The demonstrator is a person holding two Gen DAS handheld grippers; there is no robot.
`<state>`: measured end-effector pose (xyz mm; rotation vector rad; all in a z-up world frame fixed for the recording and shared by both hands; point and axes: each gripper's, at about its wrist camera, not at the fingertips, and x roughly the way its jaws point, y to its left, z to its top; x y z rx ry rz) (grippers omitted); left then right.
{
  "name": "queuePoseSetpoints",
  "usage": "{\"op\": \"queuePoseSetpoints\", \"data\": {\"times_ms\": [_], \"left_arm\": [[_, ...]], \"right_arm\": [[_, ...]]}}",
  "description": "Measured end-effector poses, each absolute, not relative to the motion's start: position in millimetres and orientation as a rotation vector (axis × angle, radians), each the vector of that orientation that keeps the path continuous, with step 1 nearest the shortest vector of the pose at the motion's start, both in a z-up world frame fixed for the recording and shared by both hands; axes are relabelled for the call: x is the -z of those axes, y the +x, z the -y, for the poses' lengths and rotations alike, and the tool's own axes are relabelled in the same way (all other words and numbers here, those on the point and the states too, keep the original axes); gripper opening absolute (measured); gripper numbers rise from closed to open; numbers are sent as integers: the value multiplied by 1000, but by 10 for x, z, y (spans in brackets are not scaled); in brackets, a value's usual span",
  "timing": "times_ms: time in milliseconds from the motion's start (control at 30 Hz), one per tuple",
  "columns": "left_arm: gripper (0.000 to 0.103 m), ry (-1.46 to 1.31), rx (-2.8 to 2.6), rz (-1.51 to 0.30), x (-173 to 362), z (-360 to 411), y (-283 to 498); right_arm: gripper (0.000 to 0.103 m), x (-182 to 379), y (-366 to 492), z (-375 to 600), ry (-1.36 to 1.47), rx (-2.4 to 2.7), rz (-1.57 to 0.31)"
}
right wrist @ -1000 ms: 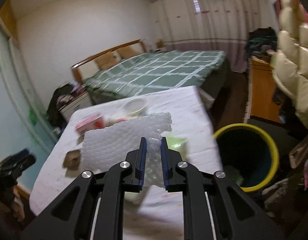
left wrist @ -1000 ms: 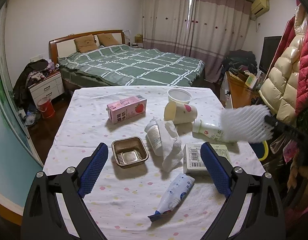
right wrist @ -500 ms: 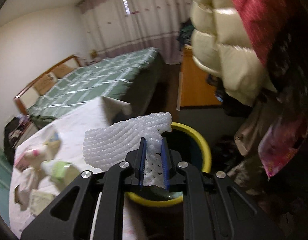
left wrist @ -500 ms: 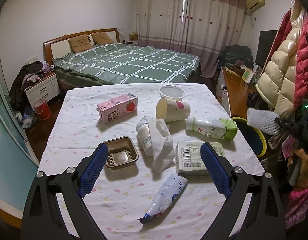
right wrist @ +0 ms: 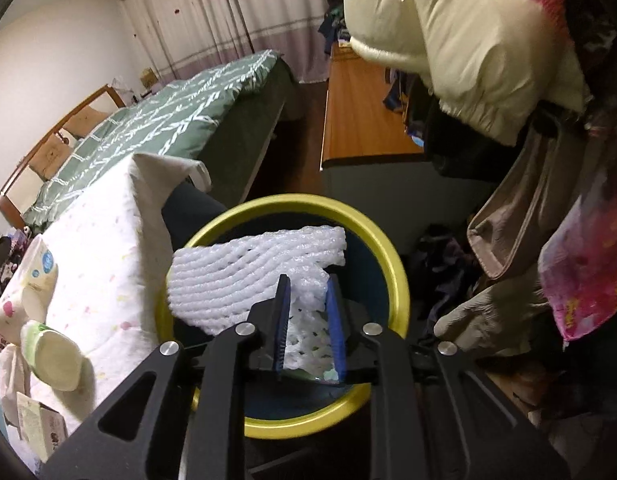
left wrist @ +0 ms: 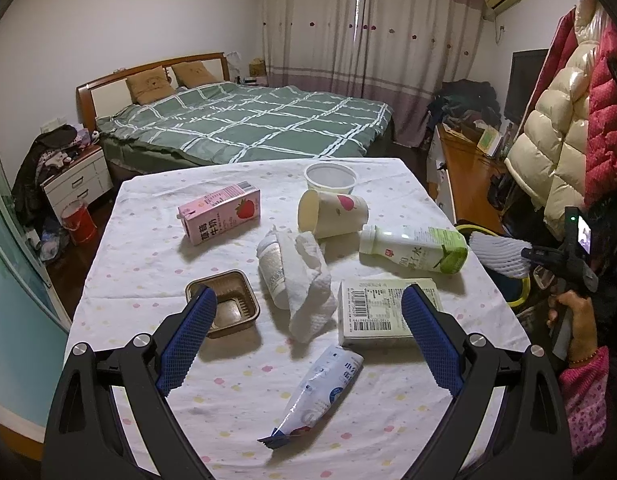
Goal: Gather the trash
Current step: 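Carry the foam net to the bin and open the right gripper, then grasp the white toothpaste tube with the left gripper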
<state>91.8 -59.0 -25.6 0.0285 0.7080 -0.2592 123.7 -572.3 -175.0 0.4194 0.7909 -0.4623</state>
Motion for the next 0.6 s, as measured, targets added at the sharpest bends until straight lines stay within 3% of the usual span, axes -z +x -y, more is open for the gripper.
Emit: {"op": "queuePoseSetpoints", "data": {"times_ms": [233,600], "left_arm": [[92,22,263,-719,297,576,957],[92,23,260,-740,403,539,966]], "right_arm": [[32,1799,1286,5682,401,465,-810],[35,1668,1129,5585,402,455,-775]]}}
